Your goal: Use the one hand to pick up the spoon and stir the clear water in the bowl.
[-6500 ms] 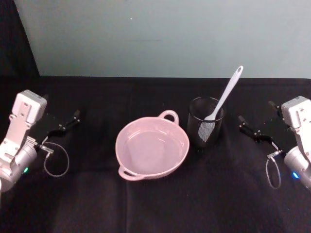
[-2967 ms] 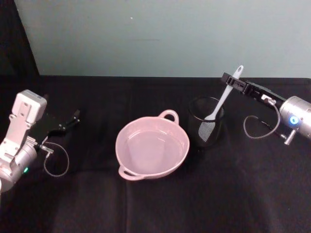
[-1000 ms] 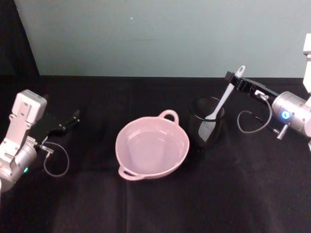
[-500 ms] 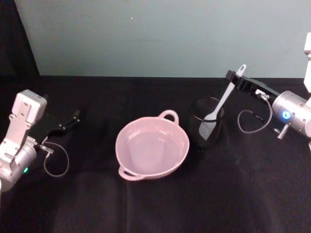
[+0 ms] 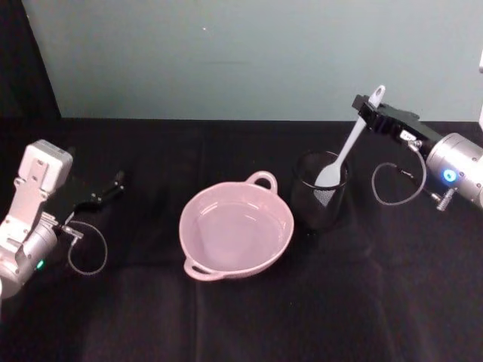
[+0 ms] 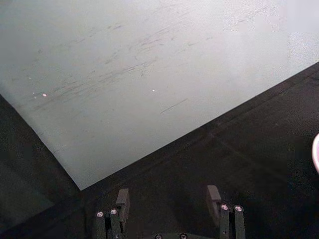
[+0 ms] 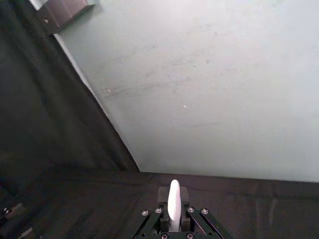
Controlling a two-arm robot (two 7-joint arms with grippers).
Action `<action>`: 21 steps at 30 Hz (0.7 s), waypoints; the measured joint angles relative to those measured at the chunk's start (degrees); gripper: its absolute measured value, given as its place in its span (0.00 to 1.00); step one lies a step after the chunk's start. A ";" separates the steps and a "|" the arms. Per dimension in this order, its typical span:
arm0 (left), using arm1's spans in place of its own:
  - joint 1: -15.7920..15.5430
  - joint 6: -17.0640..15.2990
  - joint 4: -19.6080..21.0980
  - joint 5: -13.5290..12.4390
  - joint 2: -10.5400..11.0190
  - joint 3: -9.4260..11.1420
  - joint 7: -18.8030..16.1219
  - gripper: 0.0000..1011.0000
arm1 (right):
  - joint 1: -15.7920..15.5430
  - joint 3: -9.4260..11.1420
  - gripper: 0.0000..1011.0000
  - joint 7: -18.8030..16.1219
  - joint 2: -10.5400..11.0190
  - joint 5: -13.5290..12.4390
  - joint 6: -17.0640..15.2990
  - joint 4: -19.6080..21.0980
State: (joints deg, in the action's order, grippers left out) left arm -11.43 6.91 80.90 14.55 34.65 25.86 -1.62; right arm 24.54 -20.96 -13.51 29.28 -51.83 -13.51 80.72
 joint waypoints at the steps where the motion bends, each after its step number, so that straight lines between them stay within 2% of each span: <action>1: 0.00 0.00 0.00 0.00 0.00 0.00 0.00 1.00 | -0.07 0.01 0.11 0.04 0.14 0.19 0.03 0.40; 10: 0.00 0.00 0.00 0.00 0.00 0.00 0.00 1.00 | -0.22 0.51 0.11 0.69 1.89 2.59 -0.90 5.74; 16: 0.00 0.00 0.00 0.00 0.00 0.00 0.00 1.00 | 0.73 0.83 0.11 1.11 3.17 3.75 -3.11 9.58; 21: 0.00 0.00 0.00 0.00 0.00 0.00 0.00 1.00 | 1.86 1.08 0.11 1.31 3.61 3.63 -5.26 11.39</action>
State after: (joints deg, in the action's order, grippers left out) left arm -11.43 6.90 80.90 14.55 34.64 25.86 -1.62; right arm 26.40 -19.88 -12.20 32.89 -48.20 -18.77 92.11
